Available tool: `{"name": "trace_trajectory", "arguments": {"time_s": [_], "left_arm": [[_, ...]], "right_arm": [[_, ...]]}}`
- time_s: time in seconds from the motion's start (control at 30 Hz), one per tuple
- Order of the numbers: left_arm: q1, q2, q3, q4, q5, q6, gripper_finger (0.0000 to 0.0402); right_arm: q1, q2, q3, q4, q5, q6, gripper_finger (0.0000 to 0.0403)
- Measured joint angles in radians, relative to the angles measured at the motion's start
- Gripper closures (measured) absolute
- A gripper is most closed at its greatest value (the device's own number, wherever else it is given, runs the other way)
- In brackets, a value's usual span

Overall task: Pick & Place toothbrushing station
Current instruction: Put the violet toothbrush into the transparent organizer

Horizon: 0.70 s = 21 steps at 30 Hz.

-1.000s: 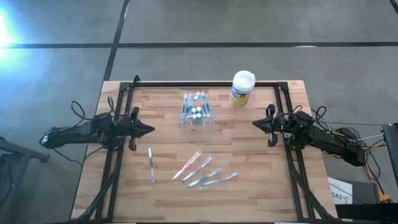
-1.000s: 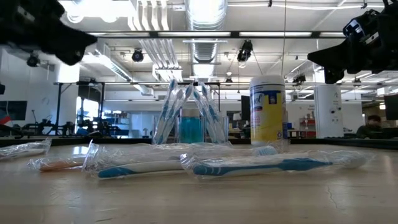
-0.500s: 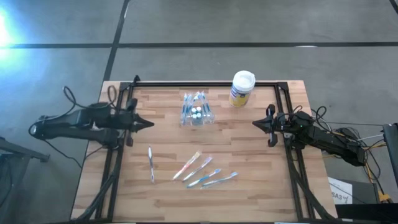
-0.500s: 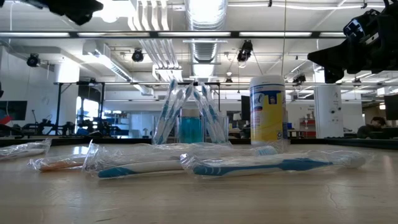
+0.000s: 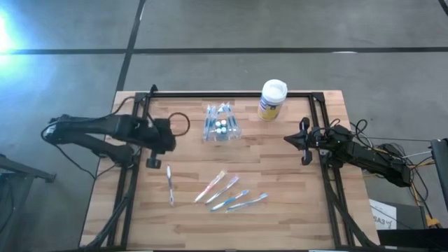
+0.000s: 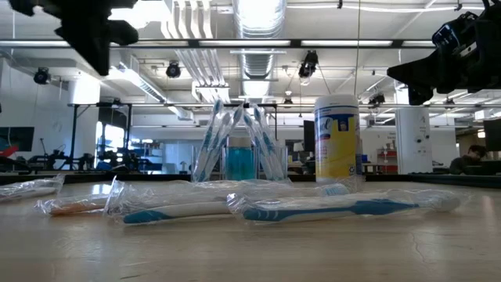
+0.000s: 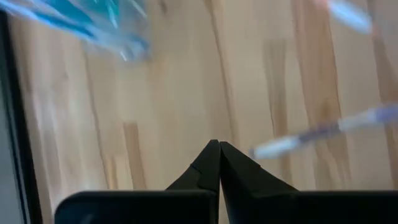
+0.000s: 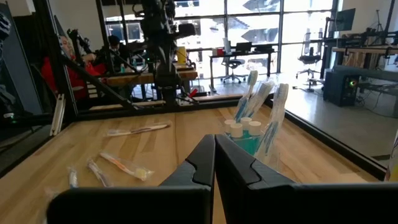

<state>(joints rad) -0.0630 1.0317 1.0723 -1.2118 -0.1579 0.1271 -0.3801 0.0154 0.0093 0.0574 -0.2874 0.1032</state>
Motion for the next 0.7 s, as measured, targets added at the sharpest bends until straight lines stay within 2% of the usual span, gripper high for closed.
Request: {"name": "trace_trajectory", "arguments": {"time_s": [0.1,0.3,0.53,0.7], "left_arm": [[-0.037,0.064,-0.012,-0.083,0.041,0.001,0.0397],[-0.144,0.150,-0.036,-0.085,0.123,0.010,0.0394],[-0.265,0.257,-0.076,-0.007,0.125,0.002,0.0392],[-0.325,0.356,-0.091,0.054,0.165,-0.010,0.0375]], "right_arm": [[0.000,0.002,0.000,-0.001,0.000,0.001,0.0394],[0.000,0.001,0.000,-0.001,0.000,-0.003,0.0394],[0.000,0.000,0.000,0.001,0.000,-0.004,0.0394],[0.000,0.000,0.000,0.001,0.000,0.001,0.0394]]}}
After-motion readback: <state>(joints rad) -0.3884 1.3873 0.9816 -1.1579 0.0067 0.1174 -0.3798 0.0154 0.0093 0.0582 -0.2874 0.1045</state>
